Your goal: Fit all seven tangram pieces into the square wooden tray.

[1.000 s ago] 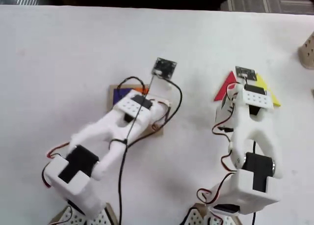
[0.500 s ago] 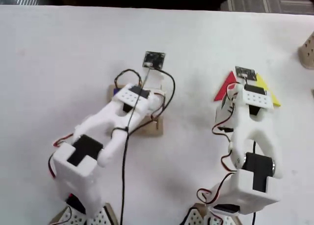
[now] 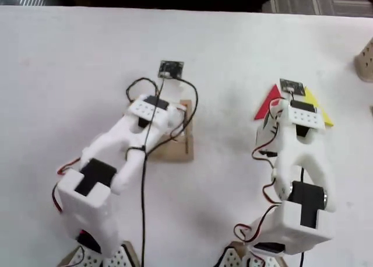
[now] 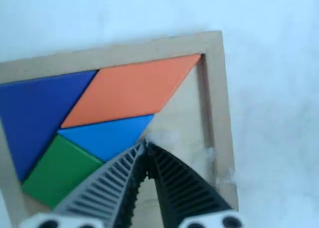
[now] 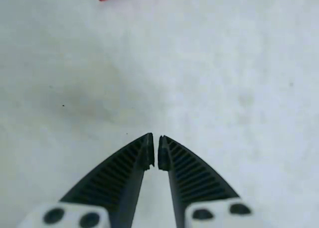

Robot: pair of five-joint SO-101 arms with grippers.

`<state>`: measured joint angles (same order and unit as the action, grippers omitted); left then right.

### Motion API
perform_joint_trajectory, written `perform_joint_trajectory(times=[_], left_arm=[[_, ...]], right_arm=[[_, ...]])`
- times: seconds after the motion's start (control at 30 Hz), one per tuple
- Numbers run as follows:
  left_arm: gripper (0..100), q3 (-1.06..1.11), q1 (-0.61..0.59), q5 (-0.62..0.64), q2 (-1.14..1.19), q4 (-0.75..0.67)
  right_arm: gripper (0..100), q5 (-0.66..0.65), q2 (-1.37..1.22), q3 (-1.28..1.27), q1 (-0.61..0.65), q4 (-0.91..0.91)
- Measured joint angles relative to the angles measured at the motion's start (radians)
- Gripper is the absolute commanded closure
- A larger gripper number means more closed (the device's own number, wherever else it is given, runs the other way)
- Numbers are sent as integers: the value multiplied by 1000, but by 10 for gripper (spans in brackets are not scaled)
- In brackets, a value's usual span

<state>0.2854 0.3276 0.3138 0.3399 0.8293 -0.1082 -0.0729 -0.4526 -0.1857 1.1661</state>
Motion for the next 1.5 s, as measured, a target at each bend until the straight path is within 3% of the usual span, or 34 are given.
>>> perform_joint_trajectory(times=[0.33, 0.8, 1.0, 1.27, 1.5], left_arm=[[977, 2, -94, 0, -74, 72], [977, 2, -69, 0, -146, 143], [977, 46, -121, -14, -227, 150], [973, 313, -199, -322, -535, -23], [972, 592, -281, -362, -758, -321]], right_arm=[[981, 0, 0, -23, 2, -40], [981, 0, 0, -25, 2, -43], [981, 0, 0, -25, 2, -44], [981, 0, 0, -51, 2, -87], [981, 0, 0, -54, 2, -98]])
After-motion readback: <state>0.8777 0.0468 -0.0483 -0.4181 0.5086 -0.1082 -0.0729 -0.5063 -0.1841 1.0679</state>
